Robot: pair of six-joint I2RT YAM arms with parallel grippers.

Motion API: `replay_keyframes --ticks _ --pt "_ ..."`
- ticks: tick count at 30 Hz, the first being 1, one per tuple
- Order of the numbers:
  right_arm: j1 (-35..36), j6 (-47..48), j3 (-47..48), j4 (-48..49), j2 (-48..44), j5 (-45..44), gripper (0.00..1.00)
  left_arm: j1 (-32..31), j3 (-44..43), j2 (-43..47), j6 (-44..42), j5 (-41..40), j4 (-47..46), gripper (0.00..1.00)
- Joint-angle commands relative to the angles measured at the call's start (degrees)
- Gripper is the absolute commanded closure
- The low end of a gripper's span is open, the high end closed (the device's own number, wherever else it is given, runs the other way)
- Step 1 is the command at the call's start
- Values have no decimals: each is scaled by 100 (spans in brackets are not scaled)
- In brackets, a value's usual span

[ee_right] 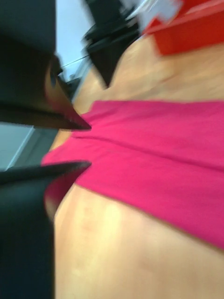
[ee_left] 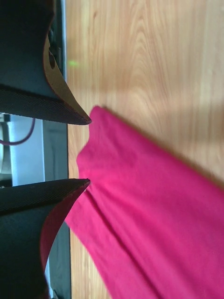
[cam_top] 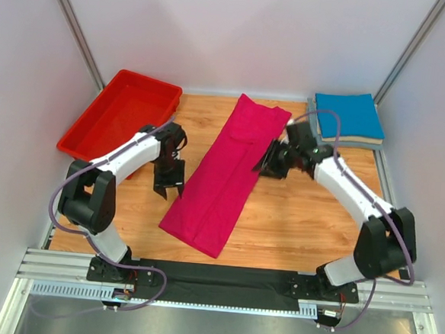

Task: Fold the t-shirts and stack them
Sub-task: Fold the tshirt

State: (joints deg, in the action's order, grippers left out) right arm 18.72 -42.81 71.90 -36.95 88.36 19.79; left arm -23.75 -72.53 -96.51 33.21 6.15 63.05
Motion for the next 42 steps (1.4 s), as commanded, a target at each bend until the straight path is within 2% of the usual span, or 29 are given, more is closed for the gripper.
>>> replay_keyframes --ticks 1,4,6,10,12,14,17,24,26,30,33,36,37,38,40,42 --pt "806 -954 -1272 -139 -792 -449 71 256 450 203 -368 60 -257 44" --pt "1659 -1545 -2082 722 -1119 -625 79 265 757 -42 -420 -8 -319 49" --pt "2281 -1984 -2319 1161 -936 -827 79 274 968 -174 -543 -394 -311 50" --pt "3241 -2486 -2330 1409 -417 -1187 69 318 1478 -79 -729 -413 -626 46" --pt "3671 -2688 -2198 1140 -249 -1398 60 327 1680 -61 -737 -387 -750 44" --pt "3866 -2742 -2136 1032 -74 -1460 54 327 1734 -201 -772 -395 -689 43" --pt "4157 -3013 -2250 953 -21 -1461 50 327 1699 -421 -746 -465 -592 43" --pt "4772 -3541 -2505 1461 172 -1558 50 388 1514 -800 -535 -606 -267 50" --pt "4807 -3638 -2479 1568 322 -1461 52 406 1523 -729 -491 -606 -293 49" --pt "4922 -3700 -2242 1138 568 -1671 57 485 1532 -676 -438 -738 -284 46" --pt "5018 -3831 -2198 900 621 -1856 64 547 1453 -641 -438 -738 -258 43" --pt "5098 -3893 -2233 681 621 -1970 77 547 1303 -379 -552 -686 -170 40" --pt "5106 -3893 -2233 585 604 -1970 86 547 1260 -290 -579 -659 -100 39" --pt "5115 -3876 -2250 410 525 -1970 91 547 1207 -202 -614 -624 -73 38" --pt "5133 -3805 -2277 189 376 -2232 100 547 1206 17 -693 -248 -21 38" --pt "5142 -3788 -2391 -162 7 -2322 100 547 1355 228 -754 95 -47 38"
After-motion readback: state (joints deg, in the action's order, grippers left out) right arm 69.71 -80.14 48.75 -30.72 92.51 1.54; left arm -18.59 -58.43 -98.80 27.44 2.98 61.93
